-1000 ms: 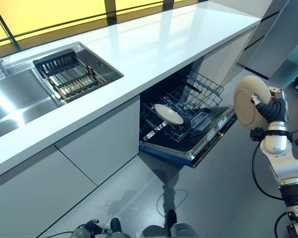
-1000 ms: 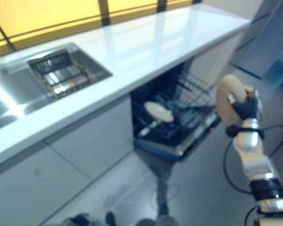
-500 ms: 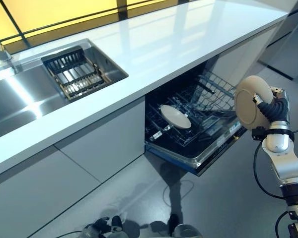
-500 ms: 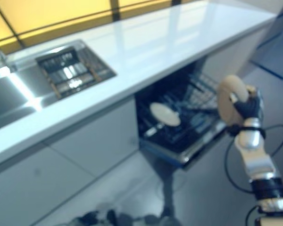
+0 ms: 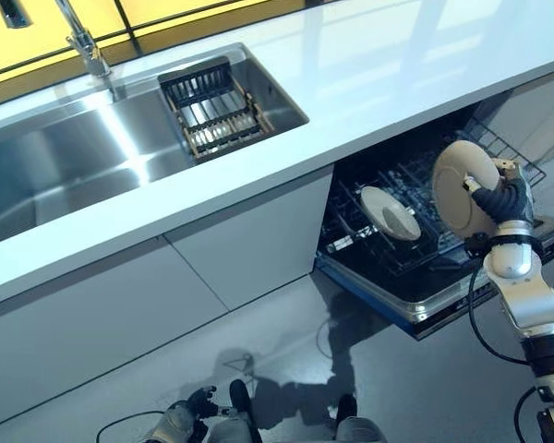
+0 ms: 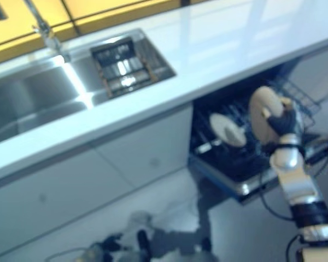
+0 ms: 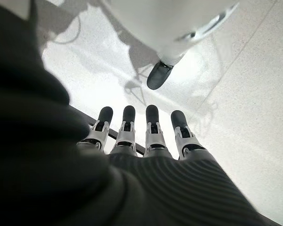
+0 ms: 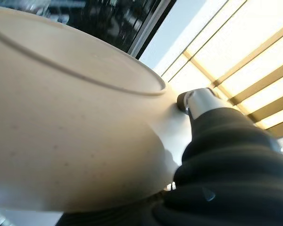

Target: Take plates into dishwasher

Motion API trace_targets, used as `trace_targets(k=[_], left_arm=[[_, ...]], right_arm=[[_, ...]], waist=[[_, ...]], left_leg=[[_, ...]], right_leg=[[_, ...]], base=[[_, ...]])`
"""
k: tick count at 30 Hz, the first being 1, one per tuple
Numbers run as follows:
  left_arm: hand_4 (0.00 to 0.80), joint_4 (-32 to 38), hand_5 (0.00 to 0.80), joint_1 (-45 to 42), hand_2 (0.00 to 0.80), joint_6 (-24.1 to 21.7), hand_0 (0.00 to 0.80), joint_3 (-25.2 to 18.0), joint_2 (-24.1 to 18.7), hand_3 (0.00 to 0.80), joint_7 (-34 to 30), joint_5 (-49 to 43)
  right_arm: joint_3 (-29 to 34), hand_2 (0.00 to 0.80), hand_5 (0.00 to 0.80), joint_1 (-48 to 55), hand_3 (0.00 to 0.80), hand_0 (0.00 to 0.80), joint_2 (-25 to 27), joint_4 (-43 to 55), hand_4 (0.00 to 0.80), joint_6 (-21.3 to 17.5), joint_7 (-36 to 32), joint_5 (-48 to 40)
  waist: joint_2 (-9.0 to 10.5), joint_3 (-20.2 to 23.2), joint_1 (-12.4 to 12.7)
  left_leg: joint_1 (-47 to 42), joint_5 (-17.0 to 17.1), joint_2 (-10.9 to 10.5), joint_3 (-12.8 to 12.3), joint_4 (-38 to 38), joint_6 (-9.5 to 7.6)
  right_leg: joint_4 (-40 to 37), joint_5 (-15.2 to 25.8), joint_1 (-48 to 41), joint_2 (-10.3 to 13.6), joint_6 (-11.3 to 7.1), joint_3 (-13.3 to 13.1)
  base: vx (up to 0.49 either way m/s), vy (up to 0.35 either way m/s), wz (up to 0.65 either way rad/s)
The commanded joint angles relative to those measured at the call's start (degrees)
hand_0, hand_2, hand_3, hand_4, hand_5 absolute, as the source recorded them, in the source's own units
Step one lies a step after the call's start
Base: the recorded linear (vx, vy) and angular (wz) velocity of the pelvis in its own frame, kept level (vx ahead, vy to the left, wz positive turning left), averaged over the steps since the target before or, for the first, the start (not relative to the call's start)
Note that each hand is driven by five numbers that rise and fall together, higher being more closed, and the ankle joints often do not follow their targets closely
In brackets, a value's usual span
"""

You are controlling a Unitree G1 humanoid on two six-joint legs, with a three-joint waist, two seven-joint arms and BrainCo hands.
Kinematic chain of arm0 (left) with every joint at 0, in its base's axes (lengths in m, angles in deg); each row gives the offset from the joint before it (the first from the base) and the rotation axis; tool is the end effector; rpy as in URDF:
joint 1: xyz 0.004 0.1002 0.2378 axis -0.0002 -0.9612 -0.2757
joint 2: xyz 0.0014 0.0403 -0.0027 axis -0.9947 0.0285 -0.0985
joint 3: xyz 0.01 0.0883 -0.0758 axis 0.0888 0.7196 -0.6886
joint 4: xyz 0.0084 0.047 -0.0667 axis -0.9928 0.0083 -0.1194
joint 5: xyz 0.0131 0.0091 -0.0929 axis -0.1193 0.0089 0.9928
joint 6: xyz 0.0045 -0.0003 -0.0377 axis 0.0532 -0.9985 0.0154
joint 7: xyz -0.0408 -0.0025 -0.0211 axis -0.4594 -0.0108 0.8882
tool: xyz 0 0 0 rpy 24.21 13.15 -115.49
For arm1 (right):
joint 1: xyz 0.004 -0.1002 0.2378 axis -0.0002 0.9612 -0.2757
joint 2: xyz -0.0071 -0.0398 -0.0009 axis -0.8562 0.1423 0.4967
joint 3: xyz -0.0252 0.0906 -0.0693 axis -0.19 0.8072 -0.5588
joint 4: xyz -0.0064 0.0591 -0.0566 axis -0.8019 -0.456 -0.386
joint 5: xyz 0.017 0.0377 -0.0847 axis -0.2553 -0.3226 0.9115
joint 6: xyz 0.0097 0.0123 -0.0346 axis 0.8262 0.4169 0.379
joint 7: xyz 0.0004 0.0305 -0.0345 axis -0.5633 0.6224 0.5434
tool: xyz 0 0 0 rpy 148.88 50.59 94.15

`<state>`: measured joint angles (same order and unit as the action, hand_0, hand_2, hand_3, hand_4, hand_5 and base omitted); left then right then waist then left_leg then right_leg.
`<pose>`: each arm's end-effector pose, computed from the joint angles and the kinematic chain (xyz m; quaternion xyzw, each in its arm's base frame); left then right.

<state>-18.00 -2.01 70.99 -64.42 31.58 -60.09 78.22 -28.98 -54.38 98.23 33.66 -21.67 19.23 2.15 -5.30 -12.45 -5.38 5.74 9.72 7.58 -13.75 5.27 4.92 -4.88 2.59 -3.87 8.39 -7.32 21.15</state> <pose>0.1127 0.2009 -0.1130 0.2737 0.4950 -0.1569 0.8096 0.2663 -0.2911 0.1478 -0.3607 -0.1291 -0.2358 0.8931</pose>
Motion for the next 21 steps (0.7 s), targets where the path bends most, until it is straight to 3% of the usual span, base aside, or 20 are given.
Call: trace_targets(k=[1,9,12,21], left_arm=[[0.0,0.03,0.0,2.69,0.0,-0.25,0.0,0.4,-2.77,0.0,-0.28,0.3],[0.0,0.36,0.0,2.23,0.0,-0.34,0.0,0.7,-3.1,0.0,-0.46,1.07],[0.0,0.71,0.0,2.08,0.0,-0.34,0.0,0.66,-3.39,0.0,-0.6,1.06],[0.0,1.82,0.0,1.65,0.0,-0.28,0.0,0.81,-4.56,0.0,-0.64,2.13]], right_arm=[[-0.81,0.8,0.8,-9.23,0.8,0.8,2.63,0.3,0.8,-1.36,0.76,3.34],[-1.75,0.8,0.8,-10.93,0.8,0.8,4.9,-1.97,0.8,0.19,1.76,5.14],[-1.98,0.8,0.8,-11.14,0.8,0.8,5.94,-2.2,0.8,0.75,1.87,6.45],[-2.52,0.8,0.8,-11.85,0.8,0.8,9.42,-3.93,0.8,2.05,2.41,8.74]], waist=[[4.28,-1.83,0.5],[3.8,-2.18,0.84],[3.72,-2.5,0.89],[3.19,-4.13,0.78]], left_leg=[[-14.46,-9.49,0.35,-5.72,-0.65,2.45],[-13.79,-9.88,0.04,-6.46,-0.27,2.49],[-13.39,-9.88,-0.02,-6.36,-0.27,2.37],[-12.8,-10.32,-0.12,-5.8,-0.27,2.3]], right_leg=[[1.34,4.4,8.06,0.7,0.75,-1.6],[1.02,4.42,8.31,0.94,0.63,-0.95],[1.47,4.1,8.67,1.03,0.67,-1.24],[3.11,3.82,10.81,1.53,0.71,-2.0]], base=[[0.013,0.024,0.21],[0.017,0.013,0.24],[0.029,0.0,0.79],[0.016,-0.003,0.03]])
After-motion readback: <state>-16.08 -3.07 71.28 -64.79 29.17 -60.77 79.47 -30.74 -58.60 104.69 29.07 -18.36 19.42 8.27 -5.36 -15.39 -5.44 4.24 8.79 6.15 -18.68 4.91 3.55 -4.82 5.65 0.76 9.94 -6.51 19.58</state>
